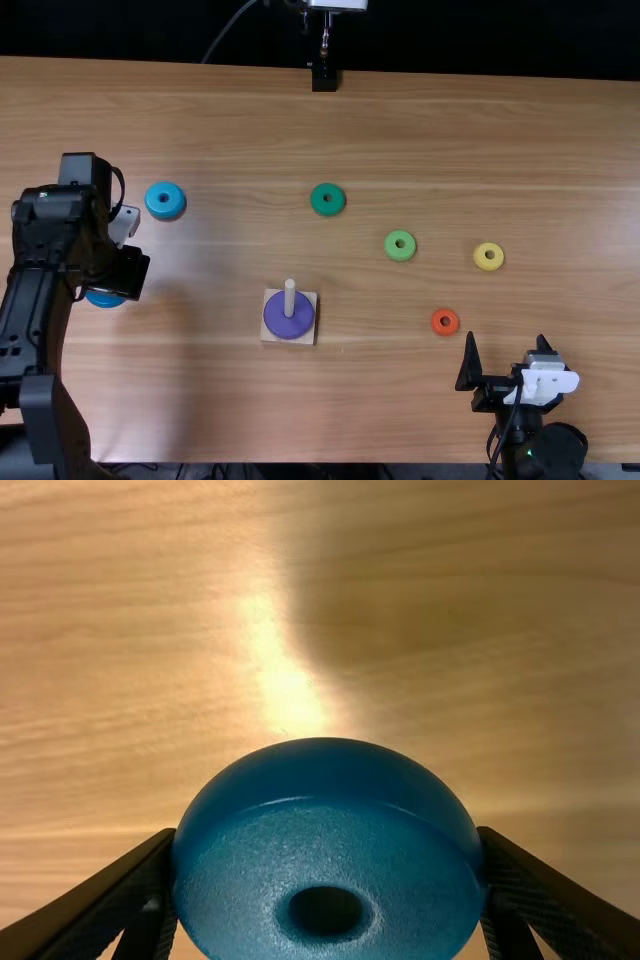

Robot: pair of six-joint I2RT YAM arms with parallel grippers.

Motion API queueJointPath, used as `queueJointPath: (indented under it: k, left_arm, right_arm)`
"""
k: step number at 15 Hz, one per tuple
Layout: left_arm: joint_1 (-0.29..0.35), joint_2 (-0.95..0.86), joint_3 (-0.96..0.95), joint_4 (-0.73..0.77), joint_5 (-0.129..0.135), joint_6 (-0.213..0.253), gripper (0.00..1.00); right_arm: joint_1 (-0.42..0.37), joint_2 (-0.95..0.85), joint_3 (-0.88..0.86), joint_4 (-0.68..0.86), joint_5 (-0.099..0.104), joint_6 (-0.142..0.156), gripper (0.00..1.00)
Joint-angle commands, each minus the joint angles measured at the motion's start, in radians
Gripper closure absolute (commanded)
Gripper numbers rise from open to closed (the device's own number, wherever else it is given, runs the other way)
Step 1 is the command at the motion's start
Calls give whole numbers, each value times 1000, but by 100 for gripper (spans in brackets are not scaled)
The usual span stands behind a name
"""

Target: Build the Hanoi tower: stack the rings onto the peg from bottom to top in this color order: purple, dark blue, light blue, dark green, light green, yellow, orange.

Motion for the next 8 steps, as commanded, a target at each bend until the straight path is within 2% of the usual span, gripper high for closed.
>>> queueJointPath:
  k: [1,2,5,8]
  left_arm:
    - [-33,-55,56,-25,63,-56,100]
    - [-56,-67,76,-47,63,-93,100]
    - [-129,-91,175,-143,67,-119,100]
    - [-231,-121,244,-193,68,-220,100]
  right_arm:
    - [-9,-10,-66,-75,-7,1,0]
    - [-9,-10,-66,-75,-7,3,0]
    - [-9,-10,-66,-75,-7,1,0]
    - [-9,-10,-66,-75,-7,1,0]
